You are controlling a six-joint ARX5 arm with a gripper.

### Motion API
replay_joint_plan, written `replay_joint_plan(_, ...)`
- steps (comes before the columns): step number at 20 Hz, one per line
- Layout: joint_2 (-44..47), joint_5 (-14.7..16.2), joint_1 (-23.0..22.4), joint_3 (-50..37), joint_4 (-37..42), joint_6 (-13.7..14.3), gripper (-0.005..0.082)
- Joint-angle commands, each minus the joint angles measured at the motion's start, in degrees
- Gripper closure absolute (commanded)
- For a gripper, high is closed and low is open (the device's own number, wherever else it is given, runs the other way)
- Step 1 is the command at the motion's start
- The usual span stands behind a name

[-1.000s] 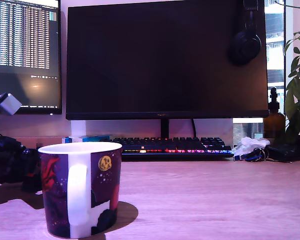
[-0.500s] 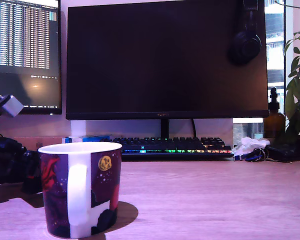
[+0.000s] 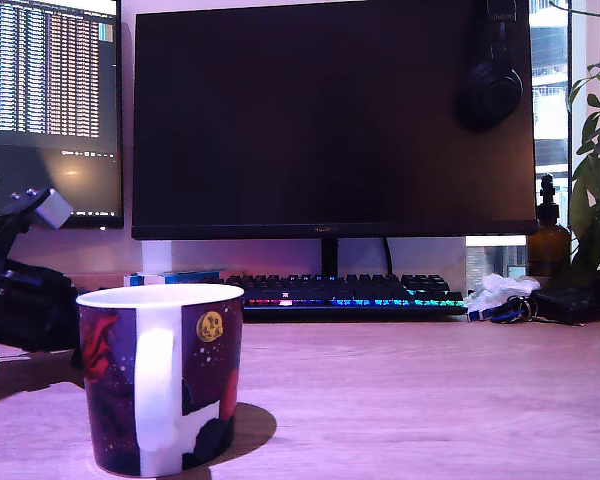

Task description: Pick up the coffee capsules on the table and drop them inside the coffee cup

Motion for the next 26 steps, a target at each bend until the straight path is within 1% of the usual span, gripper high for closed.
replay_joint_plan(1,1.1,0.6,-0.2,0.9,-0.5,0.4,0.0255)
replay_joint_plan(2,1.1,1.7,-0.2,1.3,-1.5,0.5,0.0255)
replay_joint_plan(3,1.1,1.8,-0.3,1.5,-2.1,0.5,0.0255)
replay_joint_plan(5,1.1,1.8,-0.8,1.5,-2.1,1.8,0.0255)
replay_joint_plan(8,1.1,1.8,-2.0,2.0,-3.3,1.8,0.026)
replay_joint_plan(9,1.1,1.7,-2.3,2.3,-3.9,1.8,0.0292)
replay_joint_plan(11,1.1,1.7,-2.8,3.1,-5.1,1.8,0.0388)
replay_joint_plan(15,1.1,1.7,-2.8,3.7,-6.3,1.8,0.0534)
replay_joint_plan(17,1.1,1.7,-2.7,3.7,-6.7,1.7,0.0589)
replay_joint_plan(19,1.1,1.6,-2.7,3.7,-6.8,1.8,0.0608)
replay_joint_plan(23,1.1,1.6,-2.7,3.7,-6.8,1.8,0.061)
replay_joint_plan(26,1.1,1.6,-2.7,3.7,-6.7,1.8,0.065)
